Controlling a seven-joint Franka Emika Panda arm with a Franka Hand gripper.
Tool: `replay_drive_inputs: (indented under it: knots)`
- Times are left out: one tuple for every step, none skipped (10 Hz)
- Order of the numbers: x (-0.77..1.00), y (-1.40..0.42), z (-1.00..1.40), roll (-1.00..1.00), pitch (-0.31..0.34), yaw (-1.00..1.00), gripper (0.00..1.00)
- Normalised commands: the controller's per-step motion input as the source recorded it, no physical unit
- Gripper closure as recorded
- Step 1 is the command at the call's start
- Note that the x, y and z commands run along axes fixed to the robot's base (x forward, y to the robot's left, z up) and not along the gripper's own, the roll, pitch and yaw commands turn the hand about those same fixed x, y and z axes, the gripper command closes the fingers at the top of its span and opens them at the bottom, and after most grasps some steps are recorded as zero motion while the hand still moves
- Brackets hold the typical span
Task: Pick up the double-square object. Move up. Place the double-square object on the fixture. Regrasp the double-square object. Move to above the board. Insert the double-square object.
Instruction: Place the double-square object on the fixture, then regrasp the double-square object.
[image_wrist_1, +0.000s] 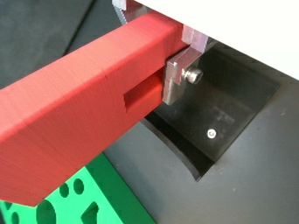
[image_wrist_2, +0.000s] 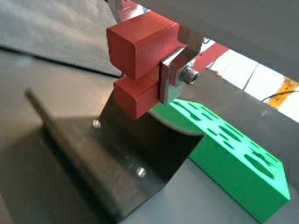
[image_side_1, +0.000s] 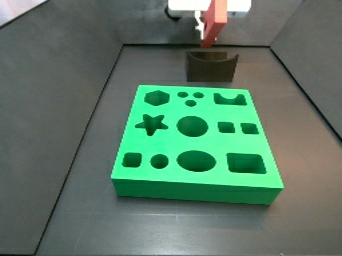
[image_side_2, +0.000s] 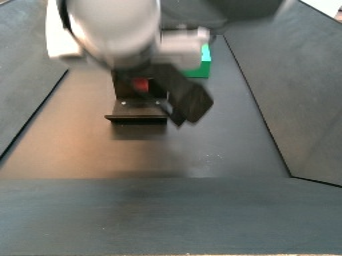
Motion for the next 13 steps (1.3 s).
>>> replay_drive_inputs:
  knots:
    - [0.17, 0.11, -1.00, -0.43, 0.033, -0.13, 1.00]
    - [0.19, 0.11, -1.00, -0.29, 0.030, -0.12, 1.00]
    - [0.19, 0.11, -1.00, -0.22, 0.024, -0.11, 1.00]
    - [0.17, 0.11, -0.84, -0.18, 0.017, -0.10, 1.00]
    - [0.15, 0.09, -0.66, -0.17, 0.018, -0.09, 1.00]
    - [0.12, 0.07, -0.58, -0.13, 0.015, -0.08, 1.00]
    - [0.10, 0.06, -0.58, -0.12, 0.008, -0.07, 1.00]
    - [0.00, -0.50, -0.17, 0.00, 0.000, 0.00, 1.00]
    - [0.00, 0.00, 0.00, 0.00, 0.000, 0.00, 0.00]
    - [0.00, 0.00, 1.00, 0.00, 0.048, -0.09, 0.00]
    - [-0.01, 0.00, 1.00, 0.01, 0.050, -0.08, 0.00]
    - [-0.01, 0.00, 1.00, 0.02, 0.050, -0.08, 0.00]
    - [-0.02, 0.00, 1.00, 0.05, 0.026, -0.06, 0.00]
